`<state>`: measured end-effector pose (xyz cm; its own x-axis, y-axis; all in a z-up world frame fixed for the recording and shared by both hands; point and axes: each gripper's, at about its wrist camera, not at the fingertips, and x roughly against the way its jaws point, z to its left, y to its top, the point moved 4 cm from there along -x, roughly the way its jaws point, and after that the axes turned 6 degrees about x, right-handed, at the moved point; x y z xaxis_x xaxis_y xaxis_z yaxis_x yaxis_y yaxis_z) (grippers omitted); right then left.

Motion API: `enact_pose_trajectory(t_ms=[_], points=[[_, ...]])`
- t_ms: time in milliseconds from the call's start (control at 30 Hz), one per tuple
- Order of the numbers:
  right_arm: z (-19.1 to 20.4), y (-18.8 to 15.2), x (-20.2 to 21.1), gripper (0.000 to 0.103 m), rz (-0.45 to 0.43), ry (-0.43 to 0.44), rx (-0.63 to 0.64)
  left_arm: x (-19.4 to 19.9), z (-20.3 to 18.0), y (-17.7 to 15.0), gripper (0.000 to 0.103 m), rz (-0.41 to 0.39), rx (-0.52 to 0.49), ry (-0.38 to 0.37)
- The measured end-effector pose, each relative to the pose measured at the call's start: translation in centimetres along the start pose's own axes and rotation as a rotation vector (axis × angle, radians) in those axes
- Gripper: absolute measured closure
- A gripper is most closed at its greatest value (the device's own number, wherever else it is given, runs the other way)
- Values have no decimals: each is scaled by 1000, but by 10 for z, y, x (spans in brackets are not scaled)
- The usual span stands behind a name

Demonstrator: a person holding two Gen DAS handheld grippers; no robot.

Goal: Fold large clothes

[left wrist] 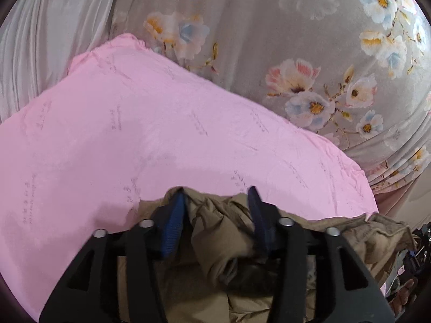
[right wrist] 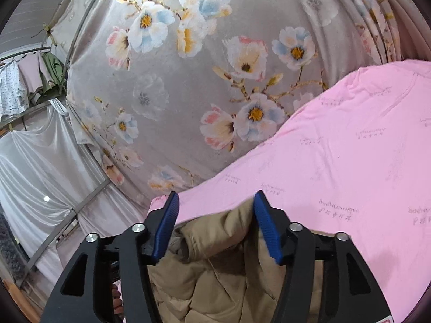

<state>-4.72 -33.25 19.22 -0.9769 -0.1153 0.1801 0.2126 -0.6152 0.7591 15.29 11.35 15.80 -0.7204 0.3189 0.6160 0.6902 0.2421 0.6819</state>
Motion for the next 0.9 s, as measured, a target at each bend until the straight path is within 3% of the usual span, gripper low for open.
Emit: enact_pose_trajectory(t_ms=[67, 100, 133, 200, 233, 333, 500, 633, 733, 900], points=[[4, 9, 18, 33, -57, -22, 34, 30, 2, 13, 6, -170, -26, 84], [6, 12, 21, 33, -54, -39, 56, 40, 0, 17, 6, -212, -53, 100], [11, 12, 21, 34, -37, -57, 90, 41, -3, 20, 7, -206, -77, 108], [18, 10, 16, 39, -13, -112, 148, 34, -13, 21, 25, -162, -139, 131], [23, 6, 9, 50, 11, -143, 195, 30, -18, 18, 26, -150, -160, 143], [34, -11, -19, 63, 95, -227, 315, 8, -33, 2, 39, -88, -217, 165], [40, -41, -65, 65, 219, -253, 409, -40, -59, -33, 39, 24, -264, 142], [36, -58, -107, 71, 297, -310, 494, -83, -71, -49, 39, 80, -314, 188], [17, -68, -134, 76, 366, -356, 487, -111, -66, -56, 39, 101, -341, 257], [-23, -90, -164, 79, 479, -422, 435, -134, -53, -62, 39, 128, -333, 277]])
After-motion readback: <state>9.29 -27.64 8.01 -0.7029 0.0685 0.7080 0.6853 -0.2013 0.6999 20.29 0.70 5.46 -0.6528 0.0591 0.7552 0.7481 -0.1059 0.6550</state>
